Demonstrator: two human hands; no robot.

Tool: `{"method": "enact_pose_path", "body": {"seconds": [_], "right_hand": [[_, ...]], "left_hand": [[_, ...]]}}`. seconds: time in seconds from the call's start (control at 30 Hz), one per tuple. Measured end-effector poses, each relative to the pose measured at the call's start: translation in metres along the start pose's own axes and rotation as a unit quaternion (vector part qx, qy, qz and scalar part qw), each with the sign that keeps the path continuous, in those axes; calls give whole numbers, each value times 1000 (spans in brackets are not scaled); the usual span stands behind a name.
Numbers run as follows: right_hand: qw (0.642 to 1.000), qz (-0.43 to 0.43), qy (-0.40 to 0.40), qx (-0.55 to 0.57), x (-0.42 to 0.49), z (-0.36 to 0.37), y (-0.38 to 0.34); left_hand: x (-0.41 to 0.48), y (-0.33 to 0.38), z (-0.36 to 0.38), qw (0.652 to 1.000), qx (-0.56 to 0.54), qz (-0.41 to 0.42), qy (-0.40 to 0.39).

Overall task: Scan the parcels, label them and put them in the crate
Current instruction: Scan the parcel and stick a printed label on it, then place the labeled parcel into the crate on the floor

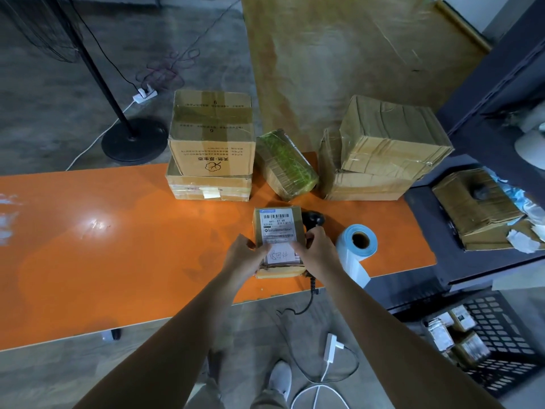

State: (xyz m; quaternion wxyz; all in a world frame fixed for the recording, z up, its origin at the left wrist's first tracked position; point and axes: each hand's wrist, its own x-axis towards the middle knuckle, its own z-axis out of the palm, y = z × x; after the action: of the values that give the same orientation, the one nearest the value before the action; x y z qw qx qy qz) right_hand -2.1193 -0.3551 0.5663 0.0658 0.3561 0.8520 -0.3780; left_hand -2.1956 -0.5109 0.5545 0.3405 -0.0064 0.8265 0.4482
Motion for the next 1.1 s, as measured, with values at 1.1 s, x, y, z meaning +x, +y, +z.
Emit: {"method": "enact_pose_path", "body": {"seconds": [1.1], "right_hand": [[940, -49, 258, 220, -222, -96, 20]], "left_hand": [[-176, 73, 9, 963, -13, 228, -142]]}}
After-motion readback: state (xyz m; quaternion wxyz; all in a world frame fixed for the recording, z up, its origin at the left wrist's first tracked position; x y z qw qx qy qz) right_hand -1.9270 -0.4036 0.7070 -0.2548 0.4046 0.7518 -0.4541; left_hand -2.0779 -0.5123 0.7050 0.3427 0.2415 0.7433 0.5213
